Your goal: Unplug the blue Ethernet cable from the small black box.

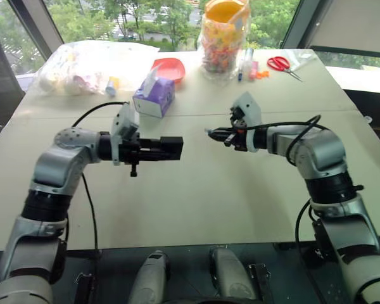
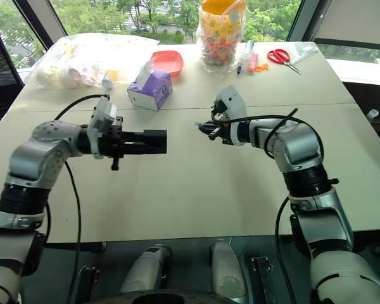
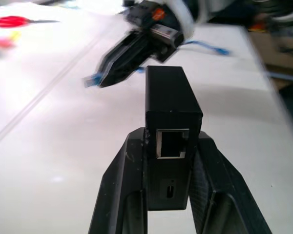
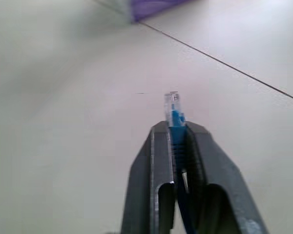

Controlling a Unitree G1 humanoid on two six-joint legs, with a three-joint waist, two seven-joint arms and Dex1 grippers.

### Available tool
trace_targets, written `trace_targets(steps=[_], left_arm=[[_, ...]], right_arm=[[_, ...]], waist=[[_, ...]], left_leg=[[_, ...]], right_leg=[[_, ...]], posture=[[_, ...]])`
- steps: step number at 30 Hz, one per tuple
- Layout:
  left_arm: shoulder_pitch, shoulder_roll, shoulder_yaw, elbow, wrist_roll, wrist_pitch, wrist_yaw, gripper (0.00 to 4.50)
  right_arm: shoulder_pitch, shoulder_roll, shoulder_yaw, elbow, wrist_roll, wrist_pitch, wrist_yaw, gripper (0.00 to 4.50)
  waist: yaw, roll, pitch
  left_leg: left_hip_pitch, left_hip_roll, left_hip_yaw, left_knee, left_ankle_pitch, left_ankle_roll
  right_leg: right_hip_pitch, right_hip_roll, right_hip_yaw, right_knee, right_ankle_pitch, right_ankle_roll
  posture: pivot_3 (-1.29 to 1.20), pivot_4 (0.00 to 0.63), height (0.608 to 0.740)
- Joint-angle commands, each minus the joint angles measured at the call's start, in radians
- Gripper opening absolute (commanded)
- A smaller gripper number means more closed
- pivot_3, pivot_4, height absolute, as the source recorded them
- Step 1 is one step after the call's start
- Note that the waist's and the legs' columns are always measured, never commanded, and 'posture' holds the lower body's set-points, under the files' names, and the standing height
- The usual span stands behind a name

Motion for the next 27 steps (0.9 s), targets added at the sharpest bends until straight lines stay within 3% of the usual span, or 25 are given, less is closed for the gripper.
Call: trace_targets(steps=[1, 2, 5, 11, 12, 19, 27], left_arm=[[-0.028, -0.046, 0.010, 0.077, 0.072, -0.154, 0.071, 0.49], [-0.035, -0.069, 0.015, 0.099, 0.077, -0.169, 0.093, 0.49], [-0.042, -0.120, 0.018, 0.145, 0.093, -0.211, 0.135, 0.49], [-0.036, -0.226, 0.005, 0.207, 0.125, -0.282, 0.208, 0.49], [-0.032, -0.236, 0.004, 0.211, 0.128, -0.290, 0.212, 0.49], [0.007, -0.299, -0.013, 0.352, 0.199, -0.428, 0.267, 0.49], [0.022, -0.321, -0.010, 0.474, 0.221, -0.517, 0.279, 0.49]], right_arm=[[-0.002, 0.044, -0.036, -0.008, -0.066, -0.049, -0.098, 0.06], [0.006, 0.058, -0.046, -0.011, -0.065, -0.042, -0.106, 0.06], [0.031, 0.084, -0.066, -0.026, -0.073, -0.023, -0.132, 1.17], [0.082, 0.102, -0.167, -0.176, -0.019, 0.089, -0.162, 4.29], [0.089, 0.104, -0.183, -0.206, -0.007, 0.116, -0.162, 4.47], [0.190, 0.076, -0.323, -0.550, 0.191, 0.407, -0.097, 4.47], [0.225, 0.078, -0.334, -0.632, 0.220, 0.483, -0.120, 4.47]], waist=[[0.000, 0.000, 0.000], [0.000, 0.000, 0.000], [-0.001, 0.000, 0.000], [-0.002, 0.000, 0.000], [-0.002, 0.000, 0.000], [-0.007, 0.001, -0.001], [-0.006, 0.001, -0.001]], left_leg=[[-0.001, 0.000, 0.000, -0.001, 0.000, 0.000], [-0.001, 0.000, 0.000, -0.001, 0.000, 0.000], [-0.003, 0.000, 0.000, -0.001, 0.000, 0.000], [-0.003, 0.000, 0.000, 0.000, 0.000, 0.000], [-0.003, 0.000, 0.000, 0.000, 0.000, 0.000], [-0.001, 0.000, 0.000, 0.000, 0.000, 0.001], [0.001, 0.000, 0.000, 0.000, 0.000, 0.001]], right_leg=[[-0.001, 0.000, 0.000, 0.000, 0.000, 0.000], [-0.002, 0.000, 0.000, 0.000, 0.000, 0.000], [-0.003, 0.000, 0.000, 0.000, 0.000, 0.000], [-0.003, 0.000, 0.000, 0.001, 0.000, 0.000], [-0.003, 0.000, 0.000, 0.001, 0.000, 0.000], [-0.002, 0.000, 0.000, 0.001, 0.000, 0.000], [0.001, 0.000, 0.000, 0.001, 0.000, 0.000]], posture=[[0.00, 0.150, 0.740], [0.00, 0.150, 0.740], [0.00, 0.150, 0.740], [0.00, 0.150, 0.740], [0.00, 0.150, 0.740], [0.00, 0.150, 0.740], [0.00, 0.150, 0.740]])
